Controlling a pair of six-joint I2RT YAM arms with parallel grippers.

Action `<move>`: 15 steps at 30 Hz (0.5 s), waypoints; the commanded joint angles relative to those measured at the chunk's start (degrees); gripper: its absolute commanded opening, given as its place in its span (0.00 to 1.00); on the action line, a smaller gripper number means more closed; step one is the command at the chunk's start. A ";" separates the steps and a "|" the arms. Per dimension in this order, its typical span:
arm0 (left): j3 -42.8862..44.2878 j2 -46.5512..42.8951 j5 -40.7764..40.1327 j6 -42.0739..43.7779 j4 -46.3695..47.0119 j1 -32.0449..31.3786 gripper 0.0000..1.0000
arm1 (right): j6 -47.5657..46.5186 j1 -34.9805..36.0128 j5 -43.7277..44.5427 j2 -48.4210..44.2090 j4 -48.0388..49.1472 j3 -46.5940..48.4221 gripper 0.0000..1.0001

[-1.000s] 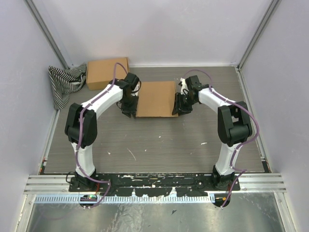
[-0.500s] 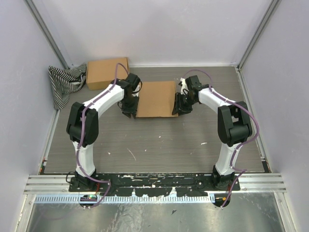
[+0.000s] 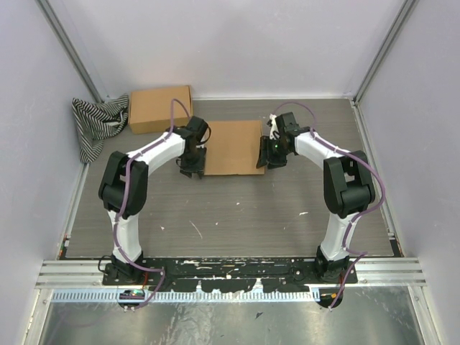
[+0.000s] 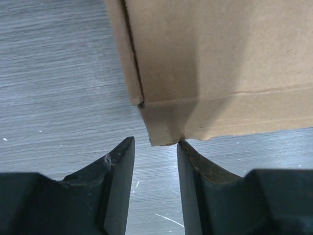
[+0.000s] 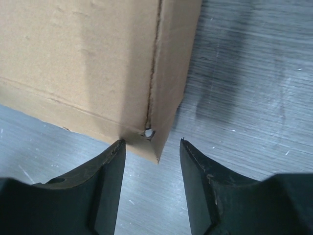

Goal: Fold the paper box

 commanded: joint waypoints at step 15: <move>10.38 -7.44 4.29 -1.31 17.21 0.21 0.52 | 6.54 8.78 11.32 -23.03 22.39 -18.59 0.01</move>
